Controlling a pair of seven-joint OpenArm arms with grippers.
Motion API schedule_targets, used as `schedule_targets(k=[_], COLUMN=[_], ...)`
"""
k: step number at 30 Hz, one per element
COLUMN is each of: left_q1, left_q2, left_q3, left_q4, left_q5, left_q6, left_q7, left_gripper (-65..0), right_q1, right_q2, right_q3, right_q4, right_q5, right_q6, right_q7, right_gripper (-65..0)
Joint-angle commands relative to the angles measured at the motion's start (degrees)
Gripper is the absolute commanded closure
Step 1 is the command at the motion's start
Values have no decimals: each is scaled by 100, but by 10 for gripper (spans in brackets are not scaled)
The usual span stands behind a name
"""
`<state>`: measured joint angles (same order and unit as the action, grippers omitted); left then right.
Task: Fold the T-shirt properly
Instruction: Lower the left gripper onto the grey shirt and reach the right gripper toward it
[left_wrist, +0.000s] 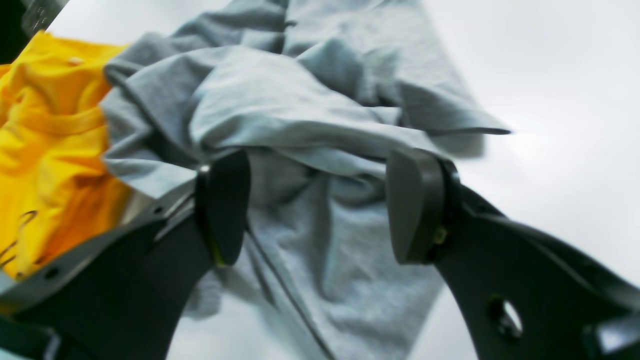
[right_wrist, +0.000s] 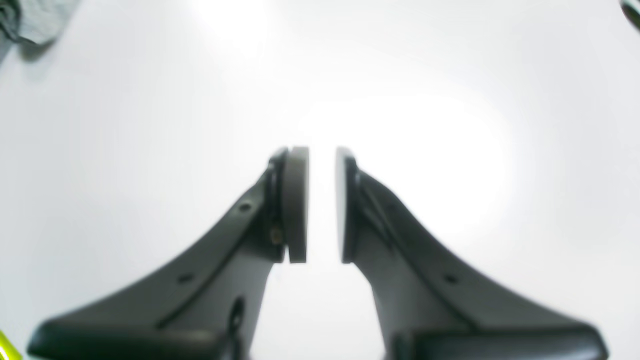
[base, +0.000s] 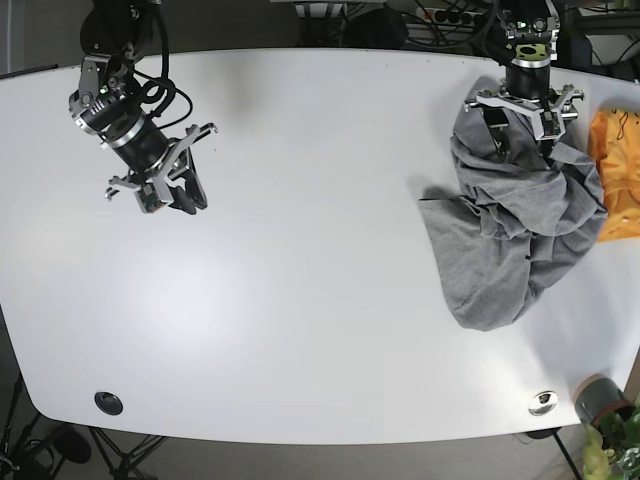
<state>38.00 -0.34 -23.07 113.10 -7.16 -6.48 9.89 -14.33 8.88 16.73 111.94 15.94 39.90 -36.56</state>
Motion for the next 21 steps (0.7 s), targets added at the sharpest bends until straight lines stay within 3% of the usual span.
schedule_targets(k=[1,7,16,21], left_q1=[-59,-77,-77,-77], left_q2=[-23,-50,-50,-50], left_q3=[-124,-256,-528,-625], left_q4=[97,97,97,97], left_q5=[-27,-27,-27,-27], left_q6=[2,2,2,-7], left_q7=[-141,-106,-106,-106], left_gripper=[-396,-396,-396,-396], right_q1=[250,927,1868,2378], right_q2=[48,13,-110,-374], right_q3=[-262,-992,-2407,-2961], right_q4=[-42,-376,-1326,-1932], right_q5=[89,115,124,98], right_q6=[10,10,10,10], right_q7=[-103,-595,-639,-639], right_gripper=[-106,-285,-282,-365])
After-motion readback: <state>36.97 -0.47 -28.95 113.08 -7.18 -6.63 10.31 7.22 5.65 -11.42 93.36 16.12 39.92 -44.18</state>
